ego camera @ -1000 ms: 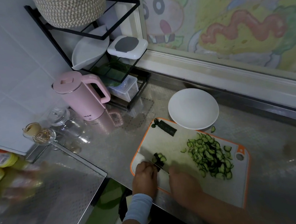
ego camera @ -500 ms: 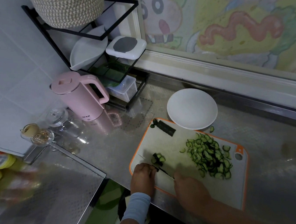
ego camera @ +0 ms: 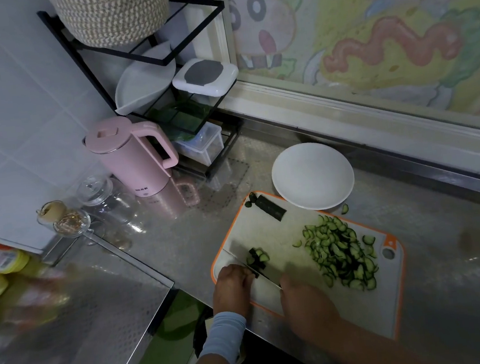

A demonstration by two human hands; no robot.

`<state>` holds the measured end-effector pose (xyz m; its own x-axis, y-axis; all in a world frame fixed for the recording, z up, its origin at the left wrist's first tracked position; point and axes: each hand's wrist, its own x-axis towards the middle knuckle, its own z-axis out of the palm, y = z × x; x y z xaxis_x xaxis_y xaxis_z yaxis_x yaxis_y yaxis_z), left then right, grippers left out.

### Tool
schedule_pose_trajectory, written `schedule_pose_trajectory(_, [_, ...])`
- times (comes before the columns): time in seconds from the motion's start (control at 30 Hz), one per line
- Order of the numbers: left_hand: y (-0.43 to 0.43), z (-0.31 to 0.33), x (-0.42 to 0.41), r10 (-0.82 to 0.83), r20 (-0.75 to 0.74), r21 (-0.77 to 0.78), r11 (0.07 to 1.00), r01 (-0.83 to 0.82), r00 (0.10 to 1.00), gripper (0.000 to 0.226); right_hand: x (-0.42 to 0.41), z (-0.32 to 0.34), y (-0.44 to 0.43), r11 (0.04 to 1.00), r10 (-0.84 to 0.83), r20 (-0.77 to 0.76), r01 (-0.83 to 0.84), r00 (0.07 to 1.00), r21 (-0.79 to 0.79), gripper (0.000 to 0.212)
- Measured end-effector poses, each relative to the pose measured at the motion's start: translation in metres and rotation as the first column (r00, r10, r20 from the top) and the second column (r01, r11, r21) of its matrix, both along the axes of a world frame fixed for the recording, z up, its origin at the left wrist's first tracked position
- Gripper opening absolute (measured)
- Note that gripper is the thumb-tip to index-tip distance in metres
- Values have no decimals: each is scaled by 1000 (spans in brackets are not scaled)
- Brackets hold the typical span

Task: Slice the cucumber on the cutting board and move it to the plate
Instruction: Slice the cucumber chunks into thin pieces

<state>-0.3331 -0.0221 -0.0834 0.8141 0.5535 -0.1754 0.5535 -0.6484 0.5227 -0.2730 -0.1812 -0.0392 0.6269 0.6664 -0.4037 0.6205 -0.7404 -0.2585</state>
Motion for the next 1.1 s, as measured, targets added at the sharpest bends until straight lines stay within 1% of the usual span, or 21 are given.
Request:
schedule_pose_trajectory(0.07, [0, -1, 0, -2, 19, 4, 1000, 2, 1000, 15, -2, 1, -8, 1000, -7, -12, 7, 1000, -14, 33])
schedule_pose_trajectory(0.27, [-1, 2, 0, 16, 32, -3, 1000, -16, 999, 14, -2, -7, -11, 998, 27, -28, -29, 999, -49, 42])
schedule_pose_trajectory(0.4, [-3, 1, -1, 38, 17, -11, 999, -37, 999, 12, -2, -2, -2, 994, 73, -11, -73, 997, -84, 51])
schedule_pose_trajectory(0.53, [-3, 1, -1, 49, 45, -27, 998, -48, 998, 10, 4, -2, 7, 998, 44, -20, -45, 999, -40, 46])
schedule_pose_trajectory(0.67, [-4, 2, -1, 55, 25, -23, 998, -55, 998, 13, 6, 2, 9, 1000, 27, -30, -27, 999, -5, 44])
schedule_pose_trajectory(0.8, [-3, 1, -1, 56, 30, -24, 998, -55, 998, 14, 1, 5, -2, 999, -19, -56, 22, 998, 47, 34])
schedule_pose_trajectory(0.9, [-3, 0, -1, 55, 34, -15, 998, -55, 998, 13, -1, 5, -11, 997, -50, -67, 53, 997, 49, 31])
schedule_pose_trajectory(1.0, [-3, -1, -2, 68, 43, -12, 998, -67, 997, 12, -1, 2, -13, 999, -45, -39, 46, 998, 24, 34])
schedule_pose_trajectory(1.1, [-3, -2, -2, 68, 47, -5, 998, -67, 997, 11, -2, -1, -10, 1000, -9, -25, 8, 1000, -11, 46])
